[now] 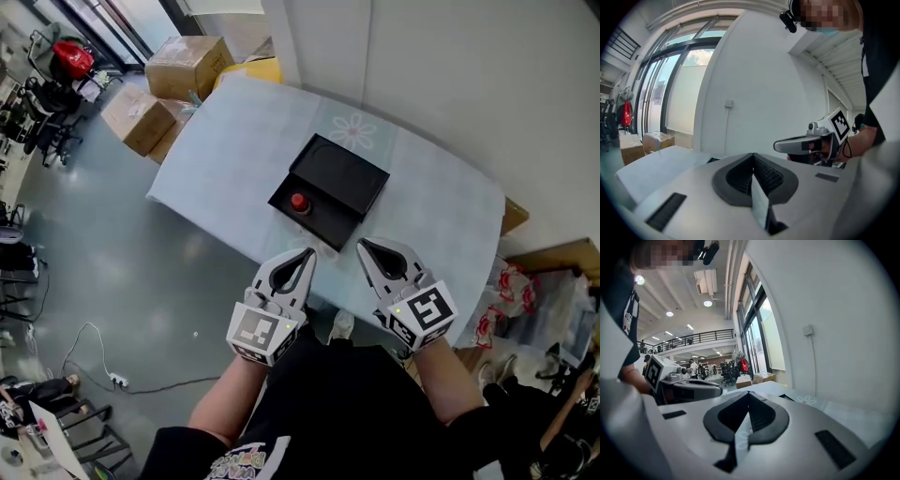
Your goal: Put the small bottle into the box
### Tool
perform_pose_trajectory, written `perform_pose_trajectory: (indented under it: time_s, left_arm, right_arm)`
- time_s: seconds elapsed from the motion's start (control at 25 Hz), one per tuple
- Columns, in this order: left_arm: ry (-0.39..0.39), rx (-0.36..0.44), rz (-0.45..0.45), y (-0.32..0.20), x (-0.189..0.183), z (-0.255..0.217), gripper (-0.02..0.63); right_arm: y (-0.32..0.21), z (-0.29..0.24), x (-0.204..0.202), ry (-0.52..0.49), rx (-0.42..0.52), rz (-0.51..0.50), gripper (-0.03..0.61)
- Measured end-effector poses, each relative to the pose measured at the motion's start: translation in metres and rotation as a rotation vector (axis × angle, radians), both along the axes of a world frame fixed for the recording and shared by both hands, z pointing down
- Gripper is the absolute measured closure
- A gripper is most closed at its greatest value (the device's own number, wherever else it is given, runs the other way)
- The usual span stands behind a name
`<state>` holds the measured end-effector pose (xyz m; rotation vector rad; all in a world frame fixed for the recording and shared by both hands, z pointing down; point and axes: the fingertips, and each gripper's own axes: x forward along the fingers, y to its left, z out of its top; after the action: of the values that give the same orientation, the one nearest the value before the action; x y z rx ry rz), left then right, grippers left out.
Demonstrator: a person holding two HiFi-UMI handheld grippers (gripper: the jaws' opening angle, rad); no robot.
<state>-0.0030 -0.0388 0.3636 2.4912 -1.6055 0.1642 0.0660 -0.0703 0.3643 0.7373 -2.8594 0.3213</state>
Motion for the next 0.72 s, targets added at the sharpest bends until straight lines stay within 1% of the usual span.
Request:
perform_pose_trajectory:
  time_s: [0.12,0.28,0.48,0.72]
  left_arm:
    - [0.003,-0.003,0.007,0.017,0.007,-0.002,0.606]
    - [0.01,-0.016,0.013,0.032,0.002,-0.004,0.606]
    - [0.007,-0.017,0.037,0.043,-0.014,-0.004,0.606]
    - [0.017,-0.025,0.086,0.063,-0.039,-0.004,0.606]
  right_arm:
    - [0.013,-0.003,-0.001,0.003,0.001,-0.016,0.569]
    - [0.028,-0.003,-0.009,0.006,-0.008,-0.027,0.569]
    - [0.04,0.005,-0.026,0.01,-0.028,-0.016,0.569]
    - [0.066,0.006,-0.056,0.023,-0.039,0.01,0.569]
